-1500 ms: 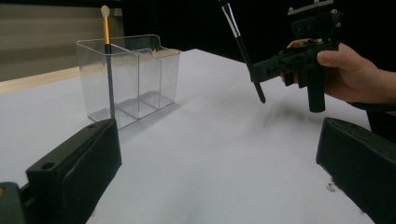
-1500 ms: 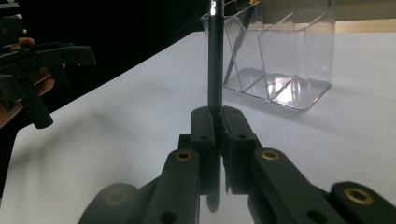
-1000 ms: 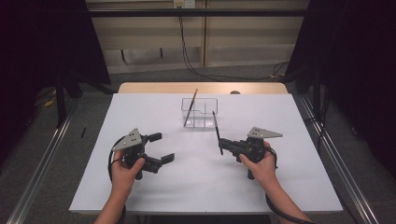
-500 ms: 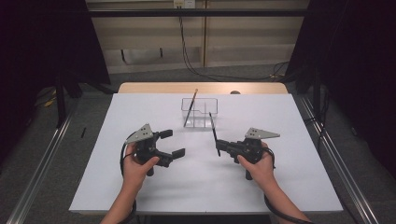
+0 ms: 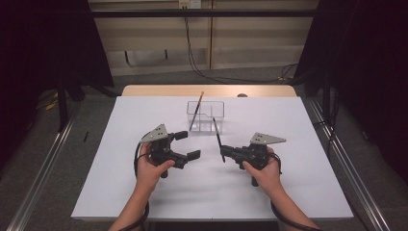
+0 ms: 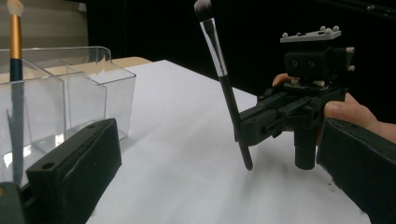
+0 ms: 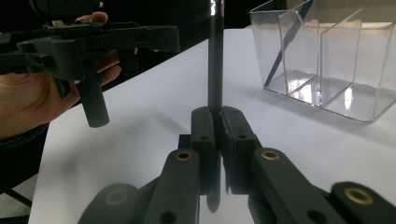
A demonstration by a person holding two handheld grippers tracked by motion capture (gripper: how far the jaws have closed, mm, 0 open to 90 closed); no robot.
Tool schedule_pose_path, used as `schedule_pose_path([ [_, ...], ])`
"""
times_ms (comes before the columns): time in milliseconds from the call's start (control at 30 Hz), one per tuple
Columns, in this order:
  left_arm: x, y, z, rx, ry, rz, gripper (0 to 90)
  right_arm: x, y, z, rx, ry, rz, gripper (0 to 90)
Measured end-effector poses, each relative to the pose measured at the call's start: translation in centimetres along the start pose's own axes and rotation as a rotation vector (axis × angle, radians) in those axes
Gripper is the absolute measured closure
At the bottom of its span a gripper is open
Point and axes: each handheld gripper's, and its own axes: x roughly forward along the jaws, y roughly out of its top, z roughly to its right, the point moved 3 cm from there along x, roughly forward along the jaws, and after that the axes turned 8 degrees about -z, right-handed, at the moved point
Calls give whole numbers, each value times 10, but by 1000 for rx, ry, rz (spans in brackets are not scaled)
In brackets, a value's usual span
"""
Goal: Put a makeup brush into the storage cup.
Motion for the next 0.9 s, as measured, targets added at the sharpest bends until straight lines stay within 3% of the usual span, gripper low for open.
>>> schedule_pose_path([
  [433, 18, 11, -1, -40, -29, 11, 0, 2, 1, -3, -7, 11, 1, 844],
  [567, 23, 10, -3, -41, -21, -10, 0, 3, 1, -4, -14, 15, 7, 844],
  [900, 28, 12, -1, -28, -32, 2, 217, 7, 0, -9, -24, 25, -6, 844],
])
